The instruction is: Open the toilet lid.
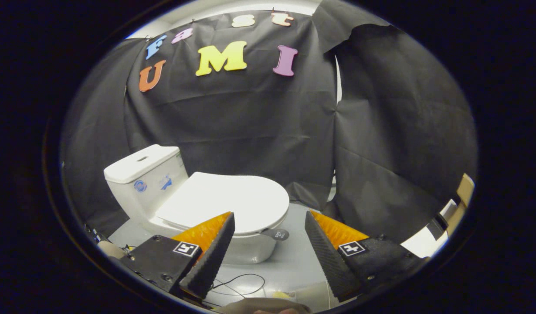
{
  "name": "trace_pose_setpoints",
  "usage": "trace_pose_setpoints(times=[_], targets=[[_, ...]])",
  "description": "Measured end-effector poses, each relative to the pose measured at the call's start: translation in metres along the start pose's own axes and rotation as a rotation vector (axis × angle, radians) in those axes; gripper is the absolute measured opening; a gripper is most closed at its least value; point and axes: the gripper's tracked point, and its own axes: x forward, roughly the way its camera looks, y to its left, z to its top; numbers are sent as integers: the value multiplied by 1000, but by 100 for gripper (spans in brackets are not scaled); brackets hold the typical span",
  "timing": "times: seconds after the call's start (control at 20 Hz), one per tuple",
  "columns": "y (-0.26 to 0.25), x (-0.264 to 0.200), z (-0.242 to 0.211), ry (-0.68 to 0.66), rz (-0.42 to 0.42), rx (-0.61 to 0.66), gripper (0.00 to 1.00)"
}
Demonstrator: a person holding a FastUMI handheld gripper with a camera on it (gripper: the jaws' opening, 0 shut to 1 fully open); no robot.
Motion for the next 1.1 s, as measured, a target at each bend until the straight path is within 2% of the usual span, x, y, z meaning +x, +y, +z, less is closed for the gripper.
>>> trace_pose_setpoints(times=[0.25, 0.45, 0.55, 1.1], targets=[[-10, 37, -14, 180, 28, 75, 100], [-8, 67, -23, 298, 82, 196, 100], [-12, 86, -34, 368, 79, 256, 100], [-32, 140, -82, 538, 66, 446, 98]])
